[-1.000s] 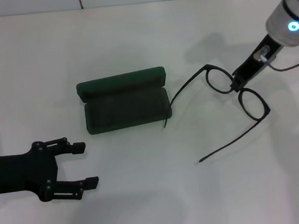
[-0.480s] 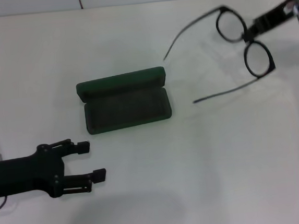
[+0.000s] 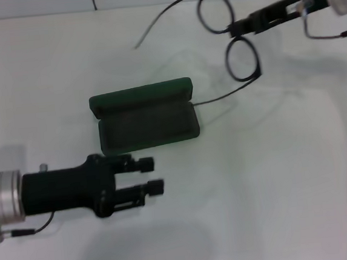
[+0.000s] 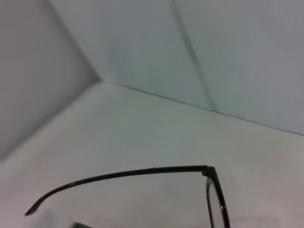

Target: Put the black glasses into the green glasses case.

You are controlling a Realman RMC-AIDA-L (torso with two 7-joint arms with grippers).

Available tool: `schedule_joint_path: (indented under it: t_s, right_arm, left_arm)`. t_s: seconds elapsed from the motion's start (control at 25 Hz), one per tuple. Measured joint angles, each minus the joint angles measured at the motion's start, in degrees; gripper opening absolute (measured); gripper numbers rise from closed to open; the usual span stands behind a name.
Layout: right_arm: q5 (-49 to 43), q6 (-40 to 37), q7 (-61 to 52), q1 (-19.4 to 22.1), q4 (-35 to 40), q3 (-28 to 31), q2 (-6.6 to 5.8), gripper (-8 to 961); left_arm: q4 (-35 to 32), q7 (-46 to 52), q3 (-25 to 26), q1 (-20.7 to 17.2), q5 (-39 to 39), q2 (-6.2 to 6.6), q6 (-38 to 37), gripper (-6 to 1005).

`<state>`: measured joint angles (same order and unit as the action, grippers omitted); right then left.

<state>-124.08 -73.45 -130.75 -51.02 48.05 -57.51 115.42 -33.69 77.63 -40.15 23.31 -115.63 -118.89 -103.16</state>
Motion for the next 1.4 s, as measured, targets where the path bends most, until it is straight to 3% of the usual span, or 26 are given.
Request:
schedule_joint_path:
  t_s: [0.12,0.28,0.48,0.6,0.84,1.4]
  right_arm:
    - [6.48,0.09,4.25,0.58,-2.8,-0.53,0.52,52]
    - [17.07,-0.51,15.84,1.08,-8.65,-0.62,0.32,52]
    - [27.98,-2.56,32.27,3.59,-11.22,-0.63,0.57,53]
    - [34.8,-4.98,42.29,3.99,-15.47,-1.04,0.65,53]
    - [42.11,-6.36,52.24,3.75,-21.46,-4.1,0.77,53]
    - [44.14,-4.98,53.77,4.18,-22.18,-10.58,0.76,53]
  left_arm:
    - [2.78,-0.1,0.16,1.88,1.53,-0.13,0.06,657]
    - [5.15,1.19,0.16,3.25,3.75,-0.1,0.52,572]
    - [6.28,2.81,0.16,4.75,4.49,-0.03,1.53,330]
    - [6.49,2.87,0.16,5.03,4.64,-0.21,1.89,125]
    - [7.25,2.91,0.16,5.18,6.12,-0.47,2.46,-2]
    - [7.85,4.63,0.07,5.8,10.77,0.22,1.71,2]
